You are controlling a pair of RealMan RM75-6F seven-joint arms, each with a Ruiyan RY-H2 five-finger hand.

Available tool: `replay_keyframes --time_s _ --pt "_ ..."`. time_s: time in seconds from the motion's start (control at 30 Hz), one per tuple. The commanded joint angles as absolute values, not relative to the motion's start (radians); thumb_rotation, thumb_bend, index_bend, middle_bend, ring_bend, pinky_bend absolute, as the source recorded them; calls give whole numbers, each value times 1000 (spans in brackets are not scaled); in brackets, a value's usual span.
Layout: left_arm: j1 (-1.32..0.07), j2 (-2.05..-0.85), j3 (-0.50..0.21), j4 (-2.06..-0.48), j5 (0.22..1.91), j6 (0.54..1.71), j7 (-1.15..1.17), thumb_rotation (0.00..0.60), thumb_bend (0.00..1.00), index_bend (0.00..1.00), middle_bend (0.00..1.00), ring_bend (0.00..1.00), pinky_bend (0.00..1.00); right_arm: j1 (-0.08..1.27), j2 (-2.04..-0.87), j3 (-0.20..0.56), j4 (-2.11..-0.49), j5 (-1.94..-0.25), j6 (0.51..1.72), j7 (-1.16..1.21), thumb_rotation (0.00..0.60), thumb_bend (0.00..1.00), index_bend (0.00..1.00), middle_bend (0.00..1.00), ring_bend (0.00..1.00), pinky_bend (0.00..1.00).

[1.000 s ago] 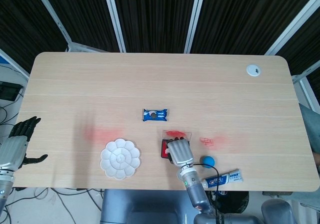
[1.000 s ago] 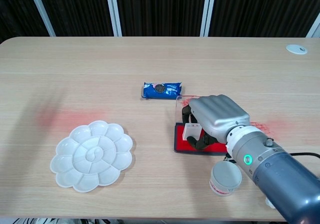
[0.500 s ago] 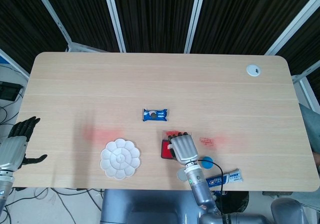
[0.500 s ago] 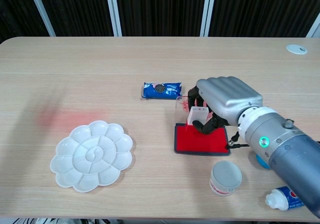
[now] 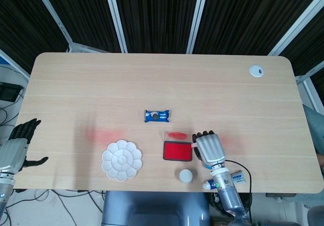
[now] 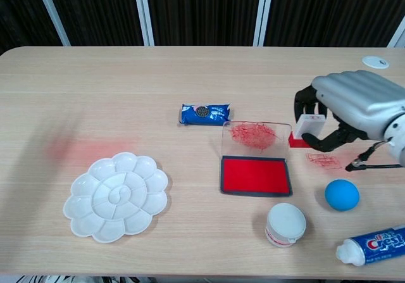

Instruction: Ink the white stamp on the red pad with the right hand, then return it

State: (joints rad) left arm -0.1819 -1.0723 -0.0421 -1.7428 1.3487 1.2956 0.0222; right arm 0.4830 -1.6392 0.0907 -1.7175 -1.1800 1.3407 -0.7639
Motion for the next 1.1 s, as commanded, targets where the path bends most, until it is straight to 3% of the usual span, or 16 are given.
replay_keyframes --time_s 0.03,0.3,1.1 --pt "-180 -1073 -41 -1743 1353 1300 23 600 0 0 0 0 0 458 -1591 76 -1716 -1189 1343 -721 600 602 742 610 469 465" --pt "-175 -1080 -39 -1744 1355 1308 33 600 0 0 0 0 0 440 -1563 83 -1620 -1196 1307 -590 600 602 741 606 467 465" --pt "-177 -1084 -47 -1753 1322 1296 47 600 0 0 0 0 0 454 -1692 121 -1358 -1202 1199 -385 600 581 741 580 444 461"
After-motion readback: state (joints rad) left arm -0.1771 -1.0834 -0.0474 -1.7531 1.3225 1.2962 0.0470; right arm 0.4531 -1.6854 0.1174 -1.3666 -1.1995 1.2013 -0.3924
